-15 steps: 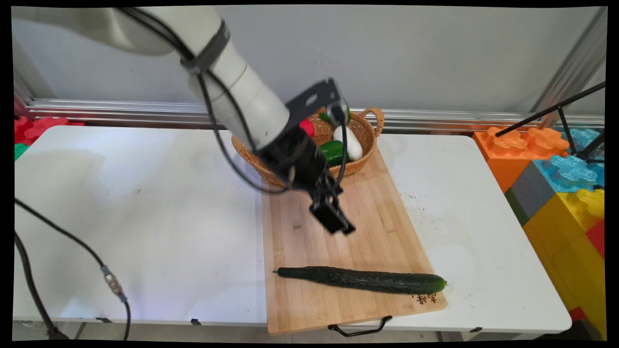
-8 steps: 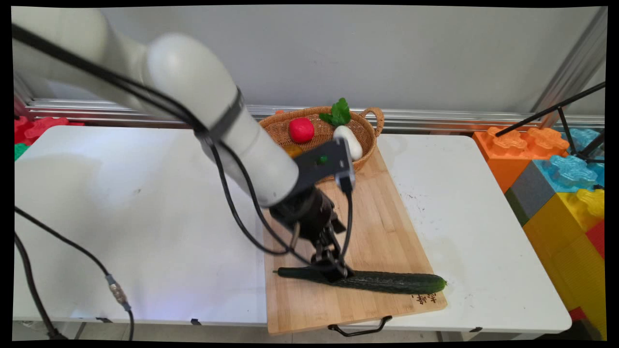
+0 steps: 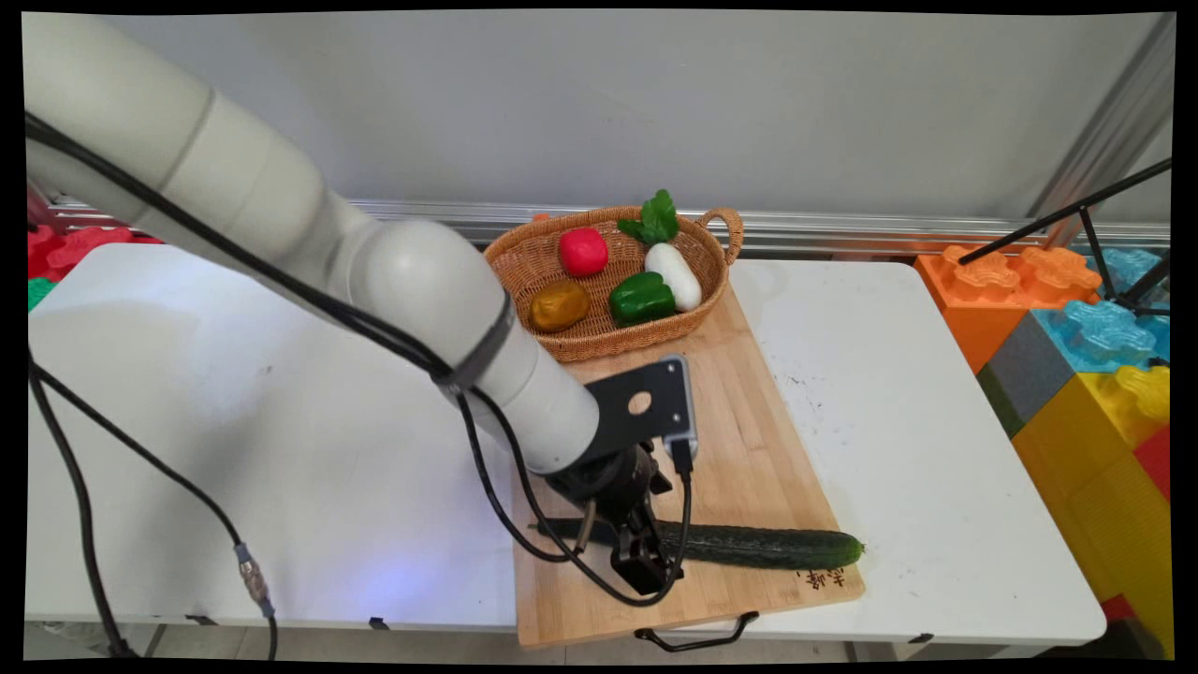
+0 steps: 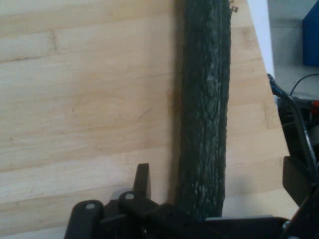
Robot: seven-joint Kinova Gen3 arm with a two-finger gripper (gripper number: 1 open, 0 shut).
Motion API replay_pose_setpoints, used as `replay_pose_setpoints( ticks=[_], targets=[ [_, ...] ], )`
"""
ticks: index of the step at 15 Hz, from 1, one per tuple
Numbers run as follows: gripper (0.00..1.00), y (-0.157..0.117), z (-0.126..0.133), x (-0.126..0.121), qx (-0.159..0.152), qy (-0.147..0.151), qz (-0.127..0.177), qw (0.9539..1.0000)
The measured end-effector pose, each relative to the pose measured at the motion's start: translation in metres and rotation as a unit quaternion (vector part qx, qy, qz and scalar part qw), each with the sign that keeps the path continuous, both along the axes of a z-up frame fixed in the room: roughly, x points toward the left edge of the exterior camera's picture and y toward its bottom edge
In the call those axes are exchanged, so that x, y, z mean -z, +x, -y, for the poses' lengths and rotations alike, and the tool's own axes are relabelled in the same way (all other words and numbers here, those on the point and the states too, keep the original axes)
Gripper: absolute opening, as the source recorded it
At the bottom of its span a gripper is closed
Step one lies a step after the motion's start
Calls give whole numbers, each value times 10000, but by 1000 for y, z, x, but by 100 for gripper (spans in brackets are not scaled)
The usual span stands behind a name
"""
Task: Pick up the cucumber from the cutting board
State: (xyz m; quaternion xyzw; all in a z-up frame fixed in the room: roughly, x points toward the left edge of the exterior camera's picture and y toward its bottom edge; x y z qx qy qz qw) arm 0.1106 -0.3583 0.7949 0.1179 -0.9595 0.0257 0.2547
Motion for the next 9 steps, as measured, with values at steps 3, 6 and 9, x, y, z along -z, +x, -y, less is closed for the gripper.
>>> replay_pose_setpoints(
  ticks=[3,6,9],
  targets=[
    [100,-2,-3,13,46,-93,57,9999],
    [0,-3,-3,17,91,-210,83,9997],
    [0,1,-2,11,81,-302,87,9995]
  ],
)
